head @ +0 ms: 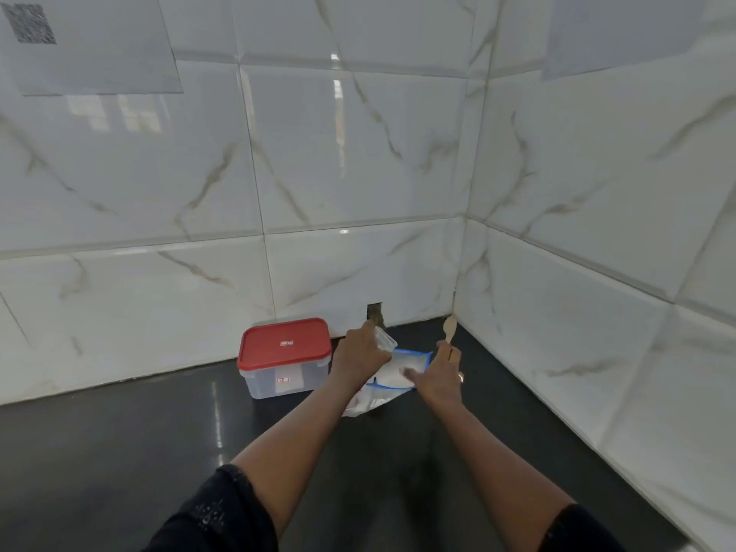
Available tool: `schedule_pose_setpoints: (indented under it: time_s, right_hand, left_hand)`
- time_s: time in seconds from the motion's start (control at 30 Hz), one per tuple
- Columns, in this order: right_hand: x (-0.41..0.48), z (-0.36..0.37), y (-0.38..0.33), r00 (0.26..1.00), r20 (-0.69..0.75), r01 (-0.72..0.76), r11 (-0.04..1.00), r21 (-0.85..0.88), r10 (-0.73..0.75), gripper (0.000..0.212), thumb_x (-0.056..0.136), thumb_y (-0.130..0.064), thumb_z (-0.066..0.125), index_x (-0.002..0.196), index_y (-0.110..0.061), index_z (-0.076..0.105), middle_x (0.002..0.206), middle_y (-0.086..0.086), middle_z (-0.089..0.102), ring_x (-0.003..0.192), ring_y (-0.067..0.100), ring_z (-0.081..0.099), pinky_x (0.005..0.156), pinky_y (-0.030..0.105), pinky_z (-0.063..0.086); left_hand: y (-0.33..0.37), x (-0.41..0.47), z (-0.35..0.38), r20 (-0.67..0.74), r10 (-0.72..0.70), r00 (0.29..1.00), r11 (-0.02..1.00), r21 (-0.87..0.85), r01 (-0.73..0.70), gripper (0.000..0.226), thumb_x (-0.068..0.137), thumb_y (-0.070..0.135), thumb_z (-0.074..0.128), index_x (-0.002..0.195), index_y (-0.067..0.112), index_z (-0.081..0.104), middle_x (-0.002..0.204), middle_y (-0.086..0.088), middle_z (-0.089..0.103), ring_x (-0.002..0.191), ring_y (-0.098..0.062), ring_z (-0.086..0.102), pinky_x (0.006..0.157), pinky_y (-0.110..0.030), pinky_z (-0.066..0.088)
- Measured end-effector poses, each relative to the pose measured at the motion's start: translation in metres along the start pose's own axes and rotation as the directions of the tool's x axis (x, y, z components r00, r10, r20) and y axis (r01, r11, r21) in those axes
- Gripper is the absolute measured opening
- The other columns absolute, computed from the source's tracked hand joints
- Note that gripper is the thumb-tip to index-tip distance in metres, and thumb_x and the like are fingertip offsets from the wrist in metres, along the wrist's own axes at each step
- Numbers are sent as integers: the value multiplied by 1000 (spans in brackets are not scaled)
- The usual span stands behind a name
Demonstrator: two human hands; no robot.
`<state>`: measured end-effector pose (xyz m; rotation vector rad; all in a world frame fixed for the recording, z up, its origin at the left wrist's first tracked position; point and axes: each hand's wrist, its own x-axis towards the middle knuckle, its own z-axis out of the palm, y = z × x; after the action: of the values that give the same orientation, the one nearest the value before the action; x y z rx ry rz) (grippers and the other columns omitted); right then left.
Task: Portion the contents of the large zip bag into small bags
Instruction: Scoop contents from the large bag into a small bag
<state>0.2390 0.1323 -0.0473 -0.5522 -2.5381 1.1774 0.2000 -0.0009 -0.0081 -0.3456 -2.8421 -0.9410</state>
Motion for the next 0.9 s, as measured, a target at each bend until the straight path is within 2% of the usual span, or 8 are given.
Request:
schedule_pose_setpoints:
  time_s: [0.1, 0.17, 0.27, 0.47, 0.6, 0.67, 0.77, 0.9]
  right_hand:
    - [6, -27, -1, 979, -159, 127, 992, 7, -125, 24, 97, -9, 43, 117, -1, 55, 116, 16, 53, 104, 32, 54, 82, 31, 38]
    - [15, -49, -1, 956, -184, 223, 973, -59, -230, 29, 92, 4, 39, 109, -1, 62, 103, 17, 59, 96, 31, 56, 73, 27, 34]
    - [25, -86, -3, 922, -86, 374, 926, -55, -377, 43, 83, 10, 40, 112, -12, 62, 85, 12, 62, 85, 29, 60, 74, 34, 46]
    - [28, -136, -2, 851, 115, 521, 850, -72, -512, 18, 81, 2, 57, 85, -11, 68, 69, 4, 61, 65, 19, 52, 66, 29, 42]
    - [16, -113, -12, 749, 298, 647, 750, -137, -591, 19, 83, -1, 59, 94, -6, 74, 89, 11, 73, 74, 14, 58, 67, 14, 33]
    - [8, -88, -14, 700, 374, 697, 696, -173, -608, 25, 89, -9, 53, 105, -12, 72, 103, 9, 72, 92, 21, 64, 76, 20, 42]
    - [-1, -52, -13, 633, 570, 763, 548, -343, -524, 35, 91, -12, 46, 119, -21, 65, 115, 14, 64, 109, 29, 57, 89, 35, 48]
    - [-8, -24, -18, 664, 584, 737, 540, -406, -467, 33, 92, -8, 42, 117, -12, 63, 114, 18, 58, 107, 31, 57, 82, 36, 48]
  left_hand:
    - [9, -2, 6, 46, -9, 999, 1000, 2, 9, 42, 75, 20, 64, 112, 9, 50, 106, -11, 64, 94, -26, 61, 74, -30, 49]
    - [16, -3, 7, 49, -39, 998, 999, -4, 39, 42, 75, 20, 65, 112, 8, 50, 108, -10, 63, 96, -25, 59, 72, -29, 46]
    - [21, -6, 5, 21, -114, 993, 993, -41, 115, 38, 74, 19, 63, 108, 6, 52, 101, -9, 61, 95, -26, 58, 67, -27, 40]
    - [16, -5, 14, -22, -200, 980, 976, -88, 198, 37, 60, 21, 57, 83, -8, 57, 86, -23, 65, 81, -34, 64, 59, -35, 47]
    - [23, -20, 15, -33, -236, 971, 971, -52, 234, 37, 68, 29, 61, 93, 1, 55, 87, -14, 63, 87, -31, 62, 61, -34, 41]
    - [23, -27, 14, -51, -252, 966, 968, -3, 252, 46, 70, 41, 66, 98, 7, 54, 92, -7, 63, 90, -28, 60, 61, -29, 36]
    - [24, -34, 7, -46, -234, 971, 971, 33, 235, 31, 74, 22, 62, 101, 9, 53, 99, -8, 63, 95, -30, 59, 66, -28, 38]
    - [18, -39, -6, -77, -145, 986, 989, 31, 148, 27, 70, 14, 59, 95, 8, 51, 95, -7, 64, 84, -26, 57, 64, -30, 42]
